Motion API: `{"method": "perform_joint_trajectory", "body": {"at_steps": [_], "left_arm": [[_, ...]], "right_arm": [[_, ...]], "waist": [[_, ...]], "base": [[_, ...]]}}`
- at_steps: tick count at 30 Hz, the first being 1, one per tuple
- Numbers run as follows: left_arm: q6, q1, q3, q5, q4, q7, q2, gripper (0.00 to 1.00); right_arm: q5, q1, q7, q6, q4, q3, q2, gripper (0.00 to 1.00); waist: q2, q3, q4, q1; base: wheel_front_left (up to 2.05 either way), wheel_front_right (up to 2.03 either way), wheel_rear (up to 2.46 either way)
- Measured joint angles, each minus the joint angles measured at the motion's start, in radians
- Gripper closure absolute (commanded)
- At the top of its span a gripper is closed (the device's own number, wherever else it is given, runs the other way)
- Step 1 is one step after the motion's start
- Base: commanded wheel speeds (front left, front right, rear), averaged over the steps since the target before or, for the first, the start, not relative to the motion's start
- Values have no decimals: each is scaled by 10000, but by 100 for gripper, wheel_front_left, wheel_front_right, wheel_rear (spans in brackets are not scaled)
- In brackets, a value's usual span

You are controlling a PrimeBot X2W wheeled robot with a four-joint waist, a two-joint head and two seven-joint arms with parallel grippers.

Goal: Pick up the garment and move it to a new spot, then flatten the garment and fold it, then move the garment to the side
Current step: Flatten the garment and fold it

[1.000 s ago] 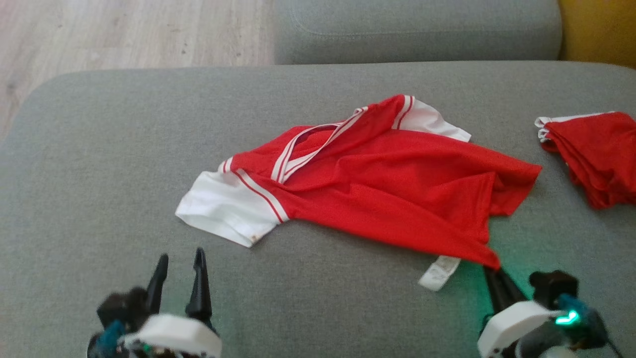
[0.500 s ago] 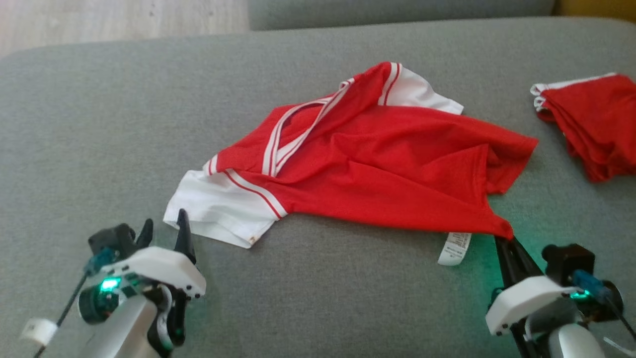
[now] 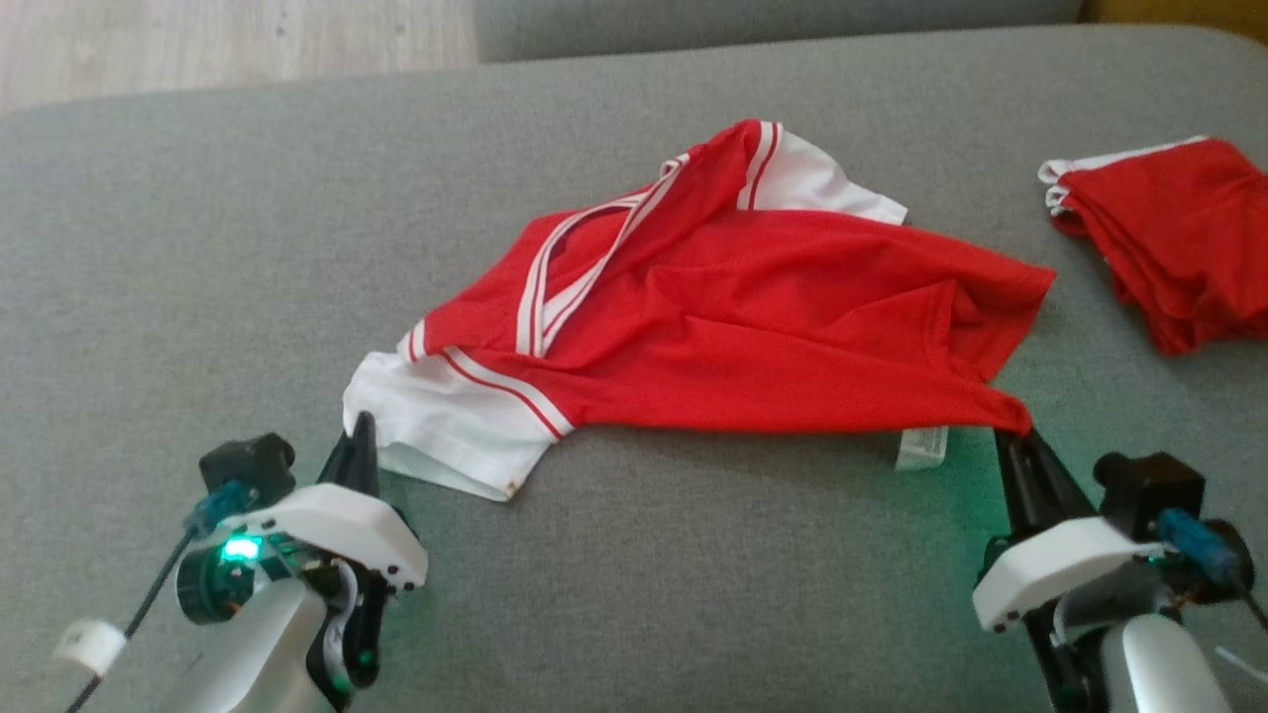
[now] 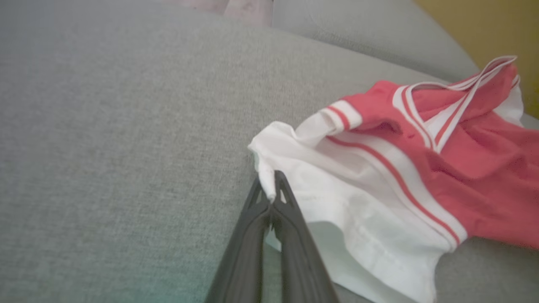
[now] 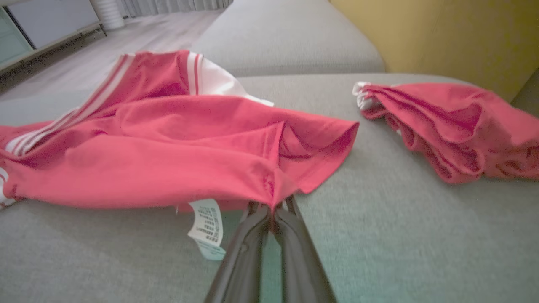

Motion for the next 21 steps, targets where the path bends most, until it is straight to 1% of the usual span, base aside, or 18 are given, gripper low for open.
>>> {"method": "perform_joint_trajectory", "body": {"at_steps": [3, 6, 11, 16, 17, 18, 21], "left_arm": [[4, 223, 63, 33, -594, -378, 48, 100], [13, 494, 159, -105, -1438, -522, 105, 100], [205, 1022, 546, -351, -3342, -658, 443, 100], [673, 1164, 1103, -454, -5693, -740, 736, 100], [673, 1164, 1103, -454, -5693, -740, 736, 100], [844, 1153, 1267, -535, -6635, -625, 901, 100], [1191, 1034, 1469, -539, -7948, -311, 1152, 100]], "right_arm": [[0, -156, -19, 0, -305, -79, 0, 100], [-23, -303, -10, 0, -788, -207, -2, 100], [-207, -335, 324, 0, -1854, -357, -2, 100], [-349, -409, 918, 0, -3129, -552, -13, 100], [-349, -409, 918, 0, -3129, -552, -13, 100], [-395, -603, 1189, 0, -3691, -575, -52, 100], [-395, -995, 1553, 0, -4571, -635, -274, 100]], "waist": [[0, -265, 31, 0], [0, -594, 60, 0], [0, -1260, 80, -2], [0, -1920, 44, -3], [0, -1920, 44, -3], [0, -2116, 4, -2], [0, -2330, -86, -3]], "base": [[0, 0, 0], [0, 0, 0], [0, 0, 0], [0, 0, 0], [0, 0, 0], [0, 0, 0], [0, 0, 0]]}}
